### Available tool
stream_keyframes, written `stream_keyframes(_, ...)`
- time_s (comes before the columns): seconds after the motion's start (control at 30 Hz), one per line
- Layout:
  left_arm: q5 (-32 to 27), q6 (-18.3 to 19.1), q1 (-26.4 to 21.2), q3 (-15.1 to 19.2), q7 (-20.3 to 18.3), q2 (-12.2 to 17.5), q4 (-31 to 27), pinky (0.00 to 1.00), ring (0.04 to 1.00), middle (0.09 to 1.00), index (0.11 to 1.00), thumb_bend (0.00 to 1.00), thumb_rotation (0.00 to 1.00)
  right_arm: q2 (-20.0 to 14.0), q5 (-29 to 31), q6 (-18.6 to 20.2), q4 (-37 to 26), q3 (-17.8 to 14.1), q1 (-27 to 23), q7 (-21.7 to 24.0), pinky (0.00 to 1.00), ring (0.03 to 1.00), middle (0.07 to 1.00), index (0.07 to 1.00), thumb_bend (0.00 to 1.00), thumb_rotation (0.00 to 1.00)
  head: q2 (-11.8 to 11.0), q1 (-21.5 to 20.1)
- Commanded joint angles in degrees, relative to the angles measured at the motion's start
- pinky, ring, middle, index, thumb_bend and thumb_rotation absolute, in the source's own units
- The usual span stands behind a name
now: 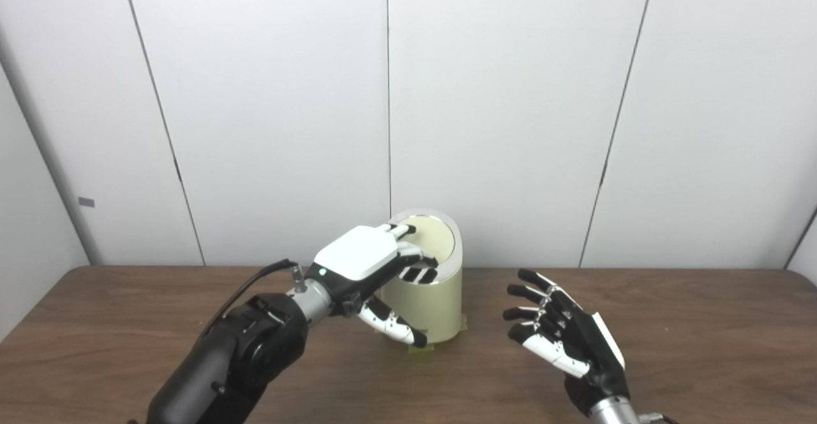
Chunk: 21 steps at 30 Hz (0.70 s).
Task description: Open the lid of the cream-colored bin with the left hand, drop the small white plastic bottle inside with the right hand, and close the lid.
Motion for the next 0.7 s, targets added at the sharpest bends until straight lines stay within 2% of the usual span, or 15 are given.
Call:
stream_keyframes(0.0,-0.93,2.12,-0.29,2.28,0.41,0.34,-2.05,1.00,0.999,0.849,0.845,0.88,0.44,-0.21,0.33,-2.82,-1.34,-0.08,-2.15,0.07,0.47,0.614,0.750,0.805,0.87,0.33,0.09,-0.05)
stream_keyframes(0.27,-7.19,0.65,1.48,9.50,6.07,-2.30,-5.74,1.00,0.983,0.851,0.845,0.78,0.44,-0.25,-0.26,-1.80,-2.00,-0.17,-1.94,-0.33,0.47,0.609,0.743,0.801,0.88,0.33,0.11,0.27)
stream_keyframes(0.33,-8.17,0.38,2.14,10.97,7.61,-2.80,-6.33,0.95,0.965,0.854,0.844,0.77,0.43,-0.31,0.40,-2.17,-1.75,-0.26,-1.96,0.20,0.47,0.613,0.746,0.805,0.87,0.32,0.15,0.28)
stream_keyframes(0.47,-10.68,-0.48,4.02,13.79,11.46,-4.26,-6.69,0.78,0.900,0.865,0.862,0.74,0.37,-0.34,0.20,-1.94,-2.04,-0.26,-1.85,0.03,0.47,0.611,0.747,0.805,0.88,0.33,0.27,0.36)
stream_keyframes(0.5,-12.46,-1.12,4.69,14.72,12.35,-4.86,-6.60,0.75,0.879,0.858,0.857,0.74,0.33,-0.35,0.53,-2.06,-1.96,-0.34,-1.85,0.19,0.47,0.609,0.747,0.804,0.88,0.33,0.29,0.41)
stream_keyframes(0.6,-19.43,0.08,7.64,17.76,12.78,-7.29,-7.52,0.72,0.834,0.832,0.851,0.72,0.27,-0.53,1.20,-2.97,-1.21,-0.60,-1.93,0.54,0.46,0.600,0.742,0.797,0.88,0.30,0.44,0.57)
stream_keyframes(0.67,-24.47,1.55,10.01,19.62,12.49,-9.25,-8.25,0.64,0.776,0.813,0.847,0.72,0.26,-0.55,1.71,-3.20,-0.93,-0.81,-1.98,0.63,0.46,0.587,0.741,0.795,0.87,0.29,0.50,0.59)
